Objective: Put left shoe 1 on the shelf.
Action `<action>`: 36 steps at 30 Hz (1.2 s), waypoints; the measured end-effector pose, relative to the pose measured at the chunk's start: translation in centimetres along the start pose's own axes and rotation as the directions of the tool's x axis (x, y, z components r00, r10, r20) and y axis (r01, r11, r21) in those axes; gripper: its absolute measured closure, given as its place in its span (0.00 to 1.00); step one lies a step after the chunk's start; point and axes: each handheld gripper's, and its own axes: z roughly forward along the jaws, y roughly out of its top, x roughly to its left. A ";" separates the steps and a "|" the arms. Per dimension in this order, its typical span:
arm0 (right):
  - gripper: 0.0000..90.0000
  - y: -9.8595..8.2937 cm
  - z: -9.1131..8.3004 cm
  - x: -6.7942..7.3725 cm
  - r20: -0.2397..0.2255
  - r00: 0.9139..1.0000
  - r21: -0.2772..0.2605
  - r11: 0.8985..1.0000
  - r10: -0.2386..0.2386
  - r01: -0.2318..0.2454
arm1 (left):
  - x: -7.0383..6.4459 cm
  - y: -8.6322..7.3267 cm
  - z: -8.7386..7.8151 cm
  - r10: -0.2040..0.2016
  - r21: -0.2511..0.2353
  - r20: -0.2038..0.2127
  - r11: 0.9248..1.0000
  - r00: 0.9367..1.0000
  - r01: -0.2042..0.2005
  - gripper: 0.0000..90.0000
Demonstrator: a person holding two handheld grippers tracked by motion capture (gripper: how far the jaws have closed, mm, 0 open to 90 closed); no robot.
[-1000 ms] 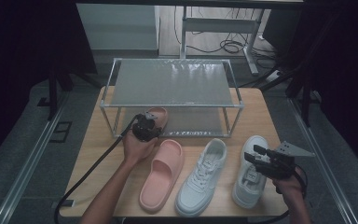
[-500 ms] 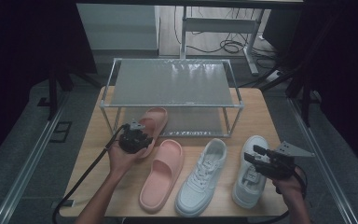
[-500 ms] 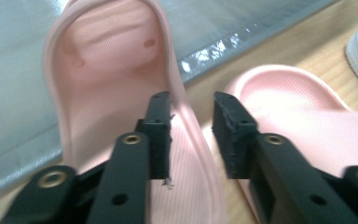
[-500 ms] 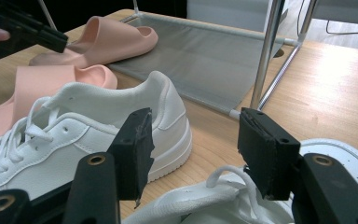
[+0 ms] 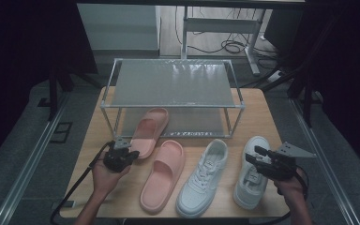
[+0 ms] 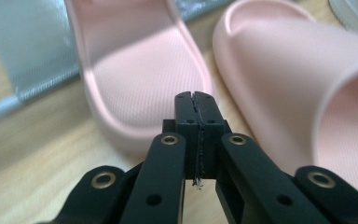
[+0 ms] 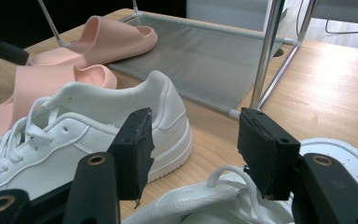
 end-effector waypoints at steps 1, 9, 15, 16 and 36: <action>0.50 0.0 0.0 0.0 0.000 1.000 0.000 1.000 -0.001 0.001 | -0.1 -0.4 -0.2 0.002 0.008 0.000 1.000 1.000 -0.002 1.00; 0.50 0.0 0.2 0.2 -0.003 1.000 0.006 1.000 -0.006 0.006 | 0.1 -1.8 -0.4 0.012 0.038 -0.006 0.999 1.000 -0.012 1.00; 0.50 0.0 0.1 0.1 -0.004 1.000 0.002 1.000 -0.003 0.003 | 0.1 -1.7 1.0 0.014 0.058 -0.020 0.998 1.000 -0.013 1.00; 0.50 0.0 0.1 0.1 -0.005 1.000 0.002 1.000 -0.001 0.001 | 0.1 -1.6 1.2 0.015 0.060 -0.021 0.998 1.000 -0.014 1.00; 0.50 0.0 0.1 0.0 -0.004 1.000 0.001 1.000 0.002 -0.002 | 0.3 2.8 5.0 0.066 0.070 -0.031 0.995 0.997 -0.064 1.00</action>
